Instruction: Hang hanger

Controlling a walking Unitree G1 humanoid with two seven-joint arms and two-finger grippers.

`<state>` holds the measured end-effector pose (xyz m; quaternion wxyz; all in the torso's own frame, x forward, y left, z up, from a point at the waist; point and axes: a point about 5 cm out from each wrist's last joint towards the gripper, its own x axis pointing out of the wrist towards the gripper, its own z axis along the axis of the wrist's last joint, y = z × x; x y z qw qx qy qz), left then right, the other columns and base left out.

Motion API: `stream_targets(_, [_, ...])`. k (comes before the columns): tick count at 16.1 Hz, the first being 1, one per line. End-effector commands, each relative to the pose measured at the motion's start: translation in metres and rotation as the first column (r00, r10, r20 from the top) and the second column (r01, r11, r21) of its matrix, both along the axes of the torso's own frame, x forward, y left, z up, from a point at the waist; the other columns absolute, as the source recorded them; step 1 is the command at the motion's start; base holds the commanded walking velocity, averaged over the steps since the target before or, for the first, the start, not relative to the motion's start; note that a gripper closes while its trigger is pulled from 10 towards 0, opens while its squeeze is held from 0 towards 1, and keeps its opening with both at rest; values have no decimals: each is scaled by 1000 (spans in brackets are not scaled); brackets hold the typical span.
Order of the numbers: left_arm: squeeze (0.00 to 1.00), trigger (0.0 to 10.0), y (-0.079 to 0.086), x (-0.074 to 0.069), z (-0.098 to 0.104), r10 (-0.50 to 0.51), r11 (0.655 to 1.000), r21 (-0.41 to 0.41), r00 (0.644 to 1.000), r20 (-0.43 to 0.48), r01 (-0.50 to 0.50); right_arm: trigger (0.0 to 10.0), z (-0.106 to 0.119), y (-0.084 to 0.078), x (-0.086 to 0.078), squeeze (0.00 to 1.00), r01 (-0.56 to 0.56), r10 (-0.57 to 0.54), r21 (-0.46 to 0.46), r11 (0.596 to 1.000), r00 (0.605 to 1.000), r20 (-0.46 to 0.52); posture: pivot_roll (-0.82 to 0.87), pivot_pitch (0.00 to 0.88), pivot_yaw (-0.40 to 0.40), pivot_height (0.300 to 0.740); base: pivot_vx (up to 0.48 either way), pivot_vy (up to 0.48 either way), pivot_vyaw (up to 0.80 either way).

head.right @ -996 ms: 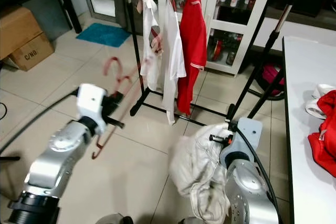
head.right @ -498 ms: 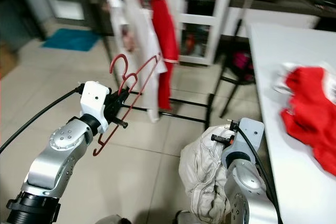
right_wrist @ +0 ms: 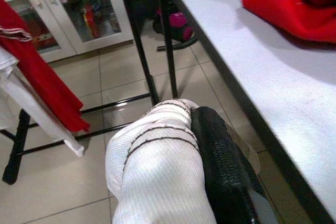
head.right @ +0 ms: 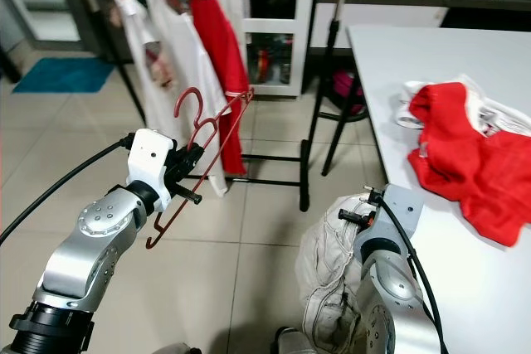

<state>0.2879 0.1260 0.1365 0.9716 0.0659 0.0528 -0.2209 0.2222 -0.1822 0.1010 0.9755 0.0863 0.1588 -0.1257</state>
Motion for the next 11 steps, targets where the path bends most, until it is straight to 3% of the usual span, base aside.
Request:
stream_targets(1, [0, 10000, -1, 2, 10, -11, 1000, 1, 999, 42, 11, 10000, 9, 5, 3, 0, -20, 19, 19, 1000, 998, 51, -7, 51, 46, 740, 0, 0, -800])
stream_targets(4, [0, 10000, -1, 3, 13, -14, 1000, -17, 999, 47, 15, 10000, 7, 9, 3, 0, -43, 40, 53, 998, 998, 43, -7, 48, 45, 740, 0, 0, -800])
stream_targets(11, [0, 10000, 0, 3, 13, -15, 1000, -15, 999, 41, 16, 10000, 7, 10, 5, 0, -58, 57, 28, 998, 997, 43, -3, 43, 36, 740, 0, 303, 0])
